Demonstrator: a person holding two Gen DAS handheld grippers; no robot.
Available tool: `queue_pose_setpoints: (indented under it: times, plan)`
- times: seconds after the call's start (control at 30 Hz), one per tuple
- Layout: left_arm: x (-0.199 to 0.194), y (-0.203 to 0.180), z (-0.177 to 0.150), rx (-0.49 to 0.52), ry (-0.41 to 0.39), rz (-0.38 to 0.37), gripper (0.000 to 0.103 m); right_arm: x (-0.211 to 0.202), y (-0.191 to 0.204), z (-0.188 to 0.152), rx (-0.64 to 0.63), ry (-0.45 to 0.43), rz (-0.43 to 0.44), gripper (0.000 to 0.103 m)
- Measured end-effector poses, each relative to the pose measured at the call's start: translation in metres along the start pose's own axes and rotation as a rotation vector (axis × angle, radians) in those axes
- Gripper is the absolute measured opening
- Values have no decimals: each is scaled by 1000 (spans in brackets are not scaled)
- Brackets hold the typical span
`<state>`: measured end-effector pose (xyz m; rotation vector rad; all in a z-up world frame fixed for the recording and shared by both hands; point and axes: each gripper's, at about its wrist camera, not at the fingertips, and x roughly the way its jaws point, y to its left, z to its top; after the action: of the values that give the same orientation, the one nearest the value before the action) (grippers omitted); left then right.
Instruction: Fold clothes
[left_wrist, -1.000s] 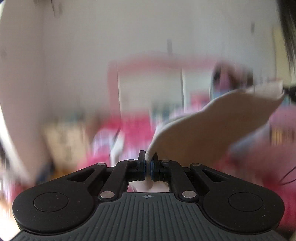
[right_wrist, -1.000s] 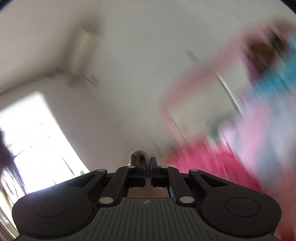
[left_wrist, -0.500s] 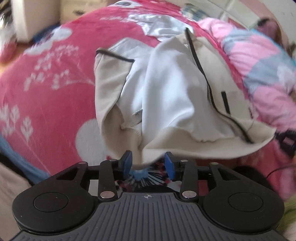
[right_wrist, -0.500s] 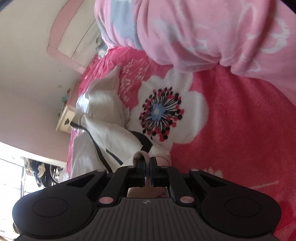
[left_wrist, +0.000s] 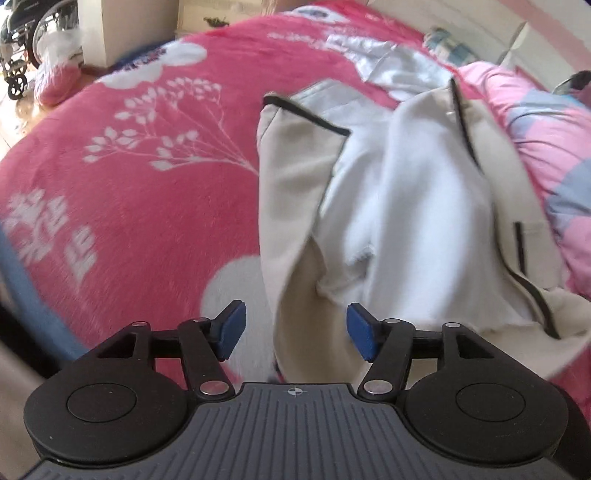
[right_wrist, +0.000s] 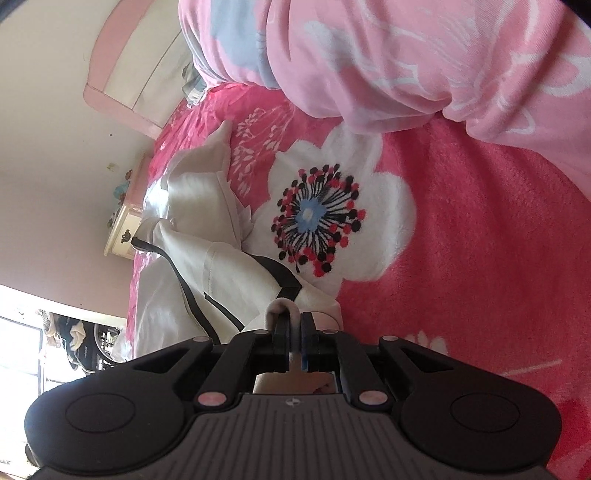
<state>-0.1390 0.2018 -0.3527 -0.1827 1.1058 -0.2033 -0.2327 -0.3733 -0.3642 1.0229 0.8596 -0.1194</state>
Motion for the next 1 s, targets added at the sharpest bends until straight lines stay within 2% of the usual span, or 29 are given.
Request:
queue_pose_setpoints:
  times: [0.07,0.17,0.2,0.27,0.37,0.43,0.5,0.53,0.57,0.6,0.63,0.67,0.77,0.87,0.93,1.0]
  plan:
    - [19,4,12,2,22,1,61,0,1,-1,-7,6,-6,14]
    - [41,12,21,-43,65,21,54,2,2,-6,-21,29,-27,29]
    - [46,16,23,-80,74,18,48,3,2,-9,-27,41,-35,33]
    - [54,26,26,-159,84,4,45,6,3,-14,-41,67,-39,42]
    - [58,33,29,-228,76,-29,44,16,3,-20,-60,110,-41,47]
    - [61,33,29,-231,75,-40,44,28,1,-23,-56,155,-40,50]
    - [62,34,28,-240,67,-49,43,41,-3,-26,-44,188,-38,50]
    - [62,35,27,-247,63,-53,38,47,-5,-28,-37,197,-36,50]
    - [62,36,26,-254,59,-56,33,53,-6,-30,-37,205,-27,43]
    - [62,39,26,-285,54,-71,20,58,-5,-32,-40,211,-22,25]
    - [61,43,25,-317,49,-86,10,56,-2,-32,-40,211,4,17]
    - [58,49,26,-366,37,-116,9,54,2,-32,-38,209,39,12]
    - [25,63,22,-549,-78,-307,7,32,17,-27,33,176,213,11]
    - [-7,71,32,-758,-215,-492,7,35,54,5,70,143,360,11]
    - [-13,71,68,-840,-301,-582,6,46,91,36,57,117,455,11]
    - [-18,64,123,-864,-387,-639,6,55,148,73,-5,59,571,11]
